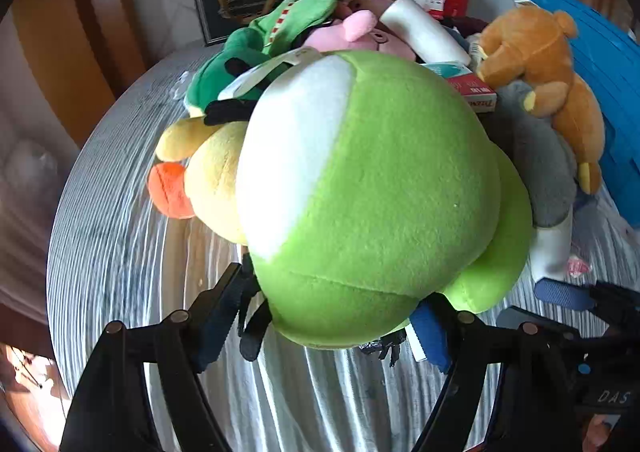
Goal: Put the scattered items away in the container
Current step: 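Grasp the green frog plush with the right tool while the left tool also grips it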
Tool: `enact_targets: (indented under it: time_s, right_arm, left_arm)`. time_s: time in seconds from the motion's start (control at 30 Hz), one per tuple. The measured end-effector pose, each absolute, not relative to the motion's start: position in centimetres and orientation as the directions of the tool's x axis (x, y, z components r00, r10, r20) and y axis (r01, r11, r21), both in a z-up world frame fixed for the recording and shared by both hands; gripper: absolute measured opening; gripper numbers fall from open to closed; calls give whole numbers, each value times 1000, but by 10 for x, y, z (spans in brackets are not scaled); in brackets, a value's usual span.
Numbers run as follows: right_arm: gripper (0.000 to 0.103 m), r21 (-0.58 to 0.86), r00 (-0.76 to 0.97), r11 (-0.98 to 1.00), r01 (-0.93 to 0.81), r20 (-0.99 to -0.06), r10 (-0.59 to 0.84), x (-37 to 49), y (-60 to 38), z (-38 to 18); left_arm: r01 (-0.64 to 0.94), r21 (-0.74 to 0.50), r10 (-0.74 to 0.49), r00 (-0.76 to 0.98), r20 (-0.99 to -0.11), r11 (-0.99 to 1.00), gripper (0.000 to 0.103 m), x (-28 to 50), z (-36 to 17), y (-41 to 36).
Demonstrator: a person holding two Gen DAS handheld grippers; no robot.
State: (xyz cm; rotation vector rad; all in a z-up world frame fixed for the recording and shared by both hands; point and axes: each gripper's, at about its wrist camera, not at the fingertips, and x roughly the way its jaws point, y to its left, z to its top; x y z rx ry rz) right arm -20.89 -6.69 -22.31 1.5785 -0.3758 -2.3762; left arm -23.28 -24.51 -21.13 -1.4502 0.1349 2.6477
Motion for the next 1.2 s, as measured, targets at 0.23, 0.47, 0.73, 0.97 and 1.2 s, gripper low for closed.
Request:
enact_targets:
  time_s: [0.23, 0.47, 0.73, 0.97, 1.2]
  right_arm:
    - [89, 346, -444, -938, -18, -843, -302, -221, -80, -225]
    - [94, 343, -423, -939, -38, -856, -296, -237, -79, -234]
    - [67, 319, -436, -948, -21, -856, -278, -246, -95, -232]
    - [63, 297, -514, -955, -8, -820, -251, -220, -87, -173]
    - [63, 233, -629, -972, -22, -759, -168, -208, -79, -91]
  left_arm:
    - [-305, 87, 102, -552, -828, -948, 85, -235, -210, -241]
    - [-384, 162, 112, -599, -793, -909, 89, -234, -211, -232]
    - [-447, 151, 176, -609, -773, -882, 55, -227, -200, -230]
    - [-467, 84, 286, -664, -691, -880, 53, -217, -146, -239]
    - [-507, 69, 375, -715, -590, -859, 53, -205, -88, -223]
